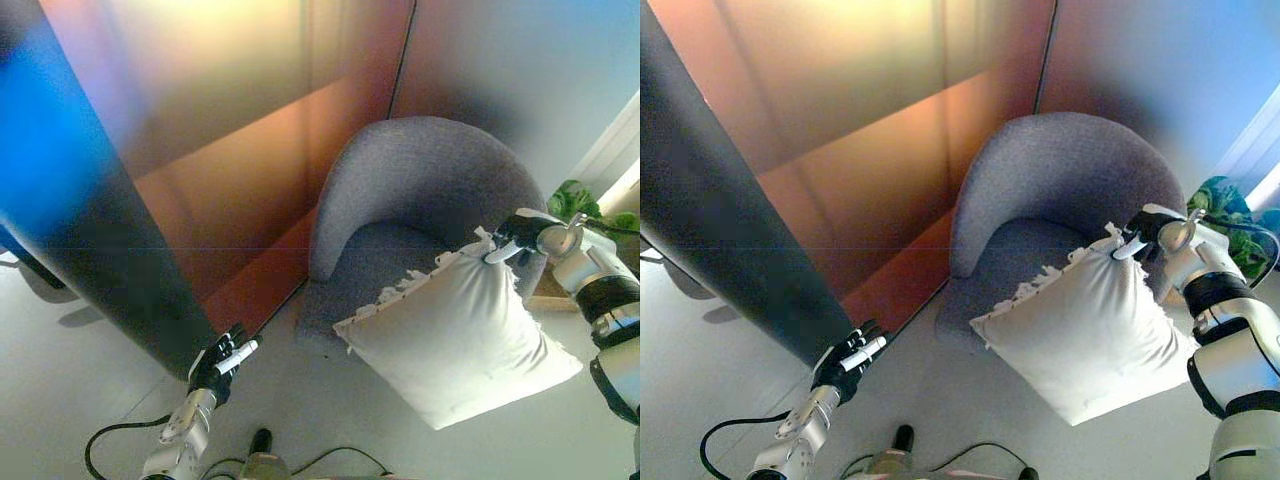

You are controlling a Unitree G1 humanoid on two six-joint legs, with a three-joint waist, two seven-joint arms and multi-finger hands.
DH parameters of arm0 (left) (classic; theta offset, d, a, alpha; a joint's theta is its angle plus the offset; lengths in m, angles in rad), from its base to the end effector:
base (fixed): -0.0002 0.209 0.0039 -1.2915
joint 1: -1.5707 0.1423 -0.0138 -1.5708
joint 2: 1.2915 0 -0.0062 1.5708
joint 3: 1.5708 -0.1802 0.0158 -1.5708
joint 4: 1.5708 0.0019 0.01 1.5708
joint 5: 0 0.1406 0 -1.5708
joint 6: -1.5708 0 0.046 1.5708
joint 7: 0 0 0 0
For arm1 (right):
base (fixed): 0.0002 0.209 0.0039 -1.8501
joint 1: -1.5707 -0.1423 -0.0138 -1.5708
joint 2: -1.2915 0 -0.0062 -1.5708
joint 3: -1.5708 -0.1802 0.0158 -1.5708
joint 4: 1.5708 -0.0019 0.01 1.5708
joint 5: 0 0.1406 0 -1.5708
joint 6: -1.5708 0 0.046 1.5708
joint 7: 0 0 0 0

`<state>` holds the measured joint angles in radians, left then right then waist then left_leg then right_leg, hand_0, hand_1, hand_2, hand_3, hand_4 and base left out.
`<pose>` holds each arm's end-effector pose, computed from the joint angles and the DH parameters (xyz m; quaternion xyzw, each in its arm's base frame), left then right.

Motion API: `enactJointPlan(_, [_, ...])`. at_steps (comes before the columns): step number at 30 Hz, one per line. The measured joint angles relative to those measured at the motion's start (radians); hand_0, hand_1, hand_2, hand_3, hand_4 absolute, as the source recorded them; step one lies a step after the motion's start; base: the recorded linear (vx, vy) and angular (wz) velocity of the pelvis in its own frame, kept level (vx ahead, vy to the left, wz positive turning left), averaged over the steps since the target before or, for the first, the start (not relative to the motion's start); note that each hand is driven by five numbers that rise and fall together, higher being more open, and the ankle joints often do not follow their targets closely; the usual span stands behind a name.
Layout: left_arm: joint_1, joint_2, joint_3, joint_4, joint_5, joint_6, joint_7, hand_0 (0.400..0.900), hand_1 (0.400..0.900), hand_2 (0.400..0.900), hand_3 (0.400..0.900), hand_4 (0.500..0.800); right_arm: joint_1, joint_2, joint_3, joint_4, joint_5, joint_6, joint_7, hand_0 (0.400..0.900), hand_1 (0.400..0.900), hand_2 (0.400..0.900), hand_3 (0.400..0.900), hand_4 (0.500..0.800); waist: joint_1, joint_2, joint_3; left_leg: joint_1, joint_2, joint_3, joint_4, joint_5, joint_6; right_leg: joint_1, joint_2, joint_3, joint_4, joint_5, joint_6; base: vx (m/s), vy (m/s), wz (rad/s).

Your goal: Pick up the pillow and put it on the sofa.

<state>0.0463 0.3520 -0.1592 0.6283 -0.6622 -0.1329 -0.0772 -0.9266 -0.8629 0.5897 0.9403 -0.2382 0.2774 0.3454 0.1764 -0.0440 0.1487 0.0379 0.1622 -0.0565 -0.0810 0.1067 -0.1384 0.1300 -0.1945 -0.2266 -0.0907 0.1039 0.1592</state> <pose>0.1517 0.2306 -0.0526 -0.1259 0.2588 0.0632 0.9556 0.3202 -0.3127 0.1706 -0.5525 0.2959 -0.0072 0.7792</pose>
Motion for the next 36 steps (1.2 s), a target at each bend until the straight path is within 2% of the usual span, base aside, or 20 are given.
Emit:
enactJointPlan(4, [0.000,0.009,-0.007,-0.018,0.000,0.001,-0.003,0.900,0.900,0.900,0.900,0.800,-0.036,0.000,0.006,0.005,0.010,0.047,-0.015,0.400,0.400,0.400,0.400,0.500,0.022,-0.005,0.003,-0.024,0.009,-0.006,0.001,0.005,-0.007,-0.023,0.013,0.000,0.000,0.000,-0.003,-0.18,-0.151,-0.04])
enactJointPlan(7, [-0.026,0.037,-0.034,-0.029,-0.004,-0.002,-0.003,0.900,0.900,0.900,0.900,0.800,-0.072,0.005,0.040,0.033,0.052,0.068,-0.093,0.400,0.400,0.400,0.400,0.500,0.027,-0.021,0.010,-0.095,0.023,-0.026,0.001,0.045,-0.016,-0.091,0.031,-0.003,0.004,0.013,-0.018,-0.33,-0.132,-0.08])
enactJointPlan(11, [-0.076,0.051,-0.041,-0.034,-0.005,-0.002,0.006,0.900,0.900,0.900,0.900,0.800,-0.096,0.005,0.042,0.040,0.116,0.102,-0.180,0.400,0.400,0.400,0.400,0.500,0.026,-0.045,0.032,-0.162,0.032,-0.037,0.001,0.050,-0.022,-0.155,0.042,-0.003,0.004,0.028,-0.024,-0.10,-0.044,-0.02])
enactJointPlan(14, [-0.094,0.062,-0.043,-0.055,-0.008,-0.012,0.016,0.900,0.900,0.900,0.900,0.800,-0.122,0.005,0.042,0.041,0.126,0.107,-0.196,0.400,0.400,0.400,0.400,0.500,0.025,-0.056,0.065,-0.163,0.032,-0.037,0.001,0.049,-0.022,-0.156,0.042,-0.003,0.003,0.028,-0.024,-0.04,0.009,0.01])
enactJointPlan(18, [-0.129,0.075,-0.051,-0.057,-0.013,-0.024,0.026,0.900,0.900,0.900,0.900,0.800,-0.171,0.006,0.044,0.056,0.127,0.108,-0.242,0.400,0.400,0.400,0.400,0.500,0.024,-0.047,0.105,-0.184,0.031,-0.039,0.001,0.049,-0.023,-0.175,0.041,-0.006,0.004,0.031,-0.024,-0.09,0.030,0.00])
enactJointPlan(19, [-0.138,0.077,-0.054,-0.057,-0.013,-0.024,0.026,0.900,0.900,0.900,0.900,0.800,-0.183,0.006,0.044,0.067,0.127,0.110,-0.263,0.608,0.608,0.608,0.608,0.625,0.025,-0.042,0.116,-0.186,0.030,-0.039,0.001,0.049,-0.023,-0.178,0.041,-0.005,0.004,0.032,-0.024,-0.08,0.028,-0.02])
enactJointPlan(20, [-0.145,0.078,-0.056,-0.057,-0.018,-0.025,0.026,0.900,0.900,0.900,0.900,0.800,-0.192,0.009,0.044,0.080,0.127,0.109,-0.291,0.900,0.900,0.900,0.900,0.800,0.028,-0.036,0.122,-0.193,0.030,-0.039,0.001,0.049,-0.023,-0.185,0.040,-0.005,0.004,0.033,-0.025,-0.07,0.021,-0.01])
enactJointPlan(26, [-0.160,0.081,-0.057,-0.058,-0.023,-0.039,0.037,0.900,0.900,0.900,0.900,0.800,-0.212,0.011,0.044,0.083,0.128,0.116,-0.381,0.900,0.900,0.900,0.900,0.800,0.047,-0.018,0.143,-0.200,0.028,-0.040,0.001,0.055,-0.024,-0.196,0.040,-0.001,0.003,0.032,-0.024,-0.01,0.002,0.00])
enactJointPlan(28, [-0.164,0.081,-0.057,-0.058,-0.023,-0.044,0.037,0.900,0.900,0.900,0.900,0.800,-0.222,0.011,0.044,0.085,0.128,0.121,-0.384,0.900,0.900,0.900,0.900,0.800,0.049,-0.018,0.144,-0.200,0.027,-0.042,0.001,0.075,-0.021,-0.194,0.040,-0.001,0.003,0.029,-0.024,0.00,0.000,0.00])
enactJointPlan(36, [-0.195,0.084,-0.057,-0.059,-0.023,-0.045,0.036,0.900,0.900,0.900,0.900,0.800,-0.250,0.010,0.042,0.114,0.127,0.132,-0.404,0.900,0.900,0.900,0.900,0.800,0.047,-0.028,0.150,-0.187,0.028,-0.045,0.001,0.075,-0.023,-0.177,0.040,-0.005,0.003,0.028,-0.024,0.00,0.000,0.00])
